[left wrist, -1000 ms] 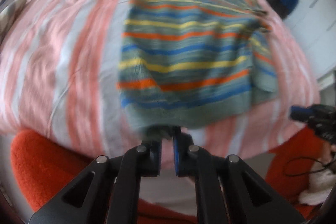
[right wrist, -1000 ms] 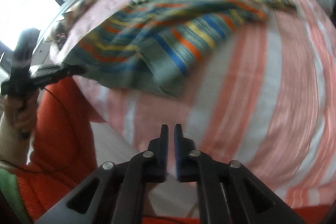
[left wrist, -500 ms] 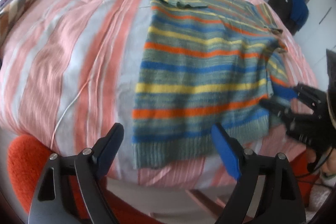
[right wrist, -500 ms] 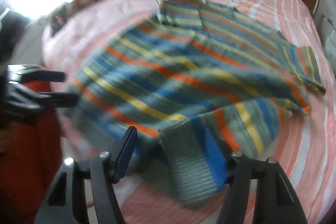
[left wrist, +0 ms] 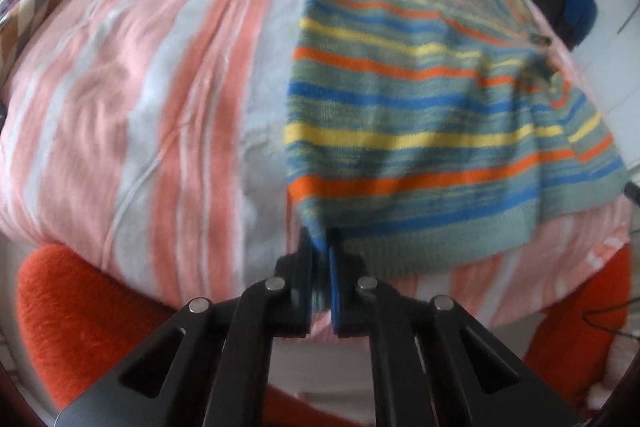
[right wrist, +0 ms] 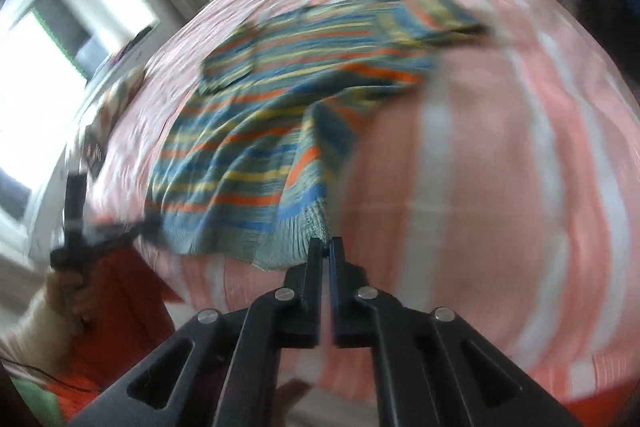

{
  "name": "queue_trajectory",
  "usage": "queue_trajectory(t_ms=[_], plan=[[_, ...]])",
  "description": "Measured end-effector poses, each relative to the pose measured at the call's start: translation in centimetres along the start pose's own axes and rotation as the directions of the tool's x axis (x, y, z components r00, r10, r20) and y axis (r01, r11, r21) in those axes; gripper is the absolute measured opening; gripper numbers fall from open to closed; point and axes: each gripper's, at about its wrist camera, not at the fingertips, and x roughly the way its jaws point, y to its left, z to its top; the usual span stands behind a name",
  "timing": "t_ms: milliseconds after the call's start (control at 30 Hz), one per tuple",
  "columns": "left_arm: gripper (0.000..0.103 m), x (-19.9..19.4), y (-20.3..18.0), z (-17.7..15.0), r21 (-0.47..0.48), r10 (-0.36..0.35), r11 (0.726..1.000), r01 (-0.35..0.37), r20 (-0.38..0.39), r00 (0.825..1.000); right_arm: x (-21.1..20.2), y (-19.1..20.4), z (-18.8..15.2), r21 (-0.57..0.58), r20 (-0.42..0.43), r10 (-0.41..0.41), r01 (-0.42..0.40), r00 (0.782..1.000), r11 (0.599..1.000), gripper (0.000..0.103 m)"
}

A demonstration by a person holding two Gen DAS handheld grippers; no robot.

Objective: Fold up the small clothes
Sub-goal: 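Lift the sweater by the hem with both grippers and lay it out flat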

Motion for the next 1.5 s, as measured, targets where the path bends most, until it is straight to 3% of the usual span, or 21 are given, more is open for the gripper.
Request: queue_trajectory(t_ms=[133,233,333,400,467,533,567,633,667,700,800,867,967,1100,1200,1333,1433,1467,1500], plan=[[0.005,-1.6,1.6,-0.1,-0.012,-0.024,1.000,0.024,-0.007,1.000,-2.9,-3.0,-1.5,0.095,-0.022,-0.047,0.049,0.999,0.994,0.003],[0.005,0.0,1.8,-0.1,-0.003,0.013,1.000,-0.013,-0.025,1.000,-0.5,-3.9,-2.3,0.115,-0.075,-0.049,0.057,0.996,0.992,0.003],[0.005,1.9,0.8,0.2,0.010,0.036,0.999,-0.036,-0.047,0.998,2.7,-4.4,-2.9,0.128,-0.129,0.001,0.016,0.992,0.992,0.006],[0.005,1.9,0.9,0.3,0.013,0.033,0.999,-0.033,-0.043,0.999,3.4,-4.9,-2.9,0.150,-0.124,0.041,-0.022,0.991,0.988,0.014],[0.005,1.6,1.2,0.3,0.008,0.022,1.000,-0.021,-0.039,0.999,2.9,-5.2,-2.7,0.160,-0.093,0.077,-0.061,0.993,0.985,0.047],[0.005,1.7,1.5,0.1,0.004,0.017,1.000,-0.017,-0.039,0.999,2.6,-5.6,-2.3,0.161,-0.064,0.098,-0.086,0.993,0.983,0.059],[0.005,2.0,1.5,0.2,0.006,0.022,1.000,-0.021,-0.041,0.999,3.1,-5.6,-2.2,0.156,-0.070,0.098,-0.086,0.993,0.984,0.060],[0.005,2.2,1.3,0.2,0.013,0.037,0.999,-0.036,-0.044,0.998,6.0,-5.5,-2.2,0.135,-0.173,0.111,-0.089,0.979,0.987,0.054],[0.005,2.2,1.1,-0.1,0.012,0.039,0.999,-0.038,-0.047,0.998,7.1,-5.0,-2.4,0.114,-0.217,0.120,-0.097,0.969,0.989,0.023],[0.004,1.9,1.2,0.0,0.008,0.034,0.999,-0.034,-0.050,0.998,7.9,-4.4,-2.7,0.065,-0.248,0.083,-0.069,0.965,0.995,0.003],[0.003,-0.3,0.9,-0.1,0.023,0.024,0.999,-0.023,-0.039,0.999,6.3,-3.4,-2.5,0.036,-0.243,0.054,-0.047,0.969,0.998,0.005],[0.003,-1.8,0.3,-0.6,0.056,0.018,0.998,-0.016,-0.026,1.000,3.0,-2.3,-2.4,-0.005,-0.233,0.033,-0.035,0.972,0.999,0.004],[0.003,-1.0,-1.0,-1.1,0.121,0.083,0.990,-0.078,-0.040,0.996,1.1,-1.9,-3.2,0.004,-0.243,-0.001,0.002,0.970,1.000,0.004],[0.003,3.9,-0.9,-0.5,0.113,0.147,0.984,-0.136,-0.097,0.984,6.8,-4.6,-4.2,0.077,-0.318,-0.042,0.070,0.947,0.995,0.004],[0.003,4.3,-0.7,-0.1,0.093,0.142,0.987,-0.133,-0.095,0.985,9.0,-6.6,-4.2,0.156,-0.329,-0.008,0.062,0.944,0.986,0.004],[0.004,4.5,-0.7,-0.1,0.090,0.152,0.985,-0.144,-0.081,0.985,9.2,-6.5,-4.1,0.153,-0.322,-0.019,0.072,0.946,0.986,0.004],[0.008,4.0,-0.8,-0.9,0.095,0.164,0.983,-0.157,-0.067,0.984,9.1,-6.6,-4.1,0.164,-0.321,-0.012,0.068,0.947,0.984,0.004],[0.015,3.3,-1.0,-1.7,0.099,0.167,0.982,-0.161,-0.062,0.984,8.9,-6.6,-4.1,0.167,-0.322,-0.010,0.067,0.947,0.984,0.004],[0.031,2.9,-1.1,-2.0,0.102,0.174,0.981,-0.167,-0.063,0.983,8.6,-6.4,-4.2,0.168,-0.325,-0.010,0.067,0.946,0.983,0.006]])
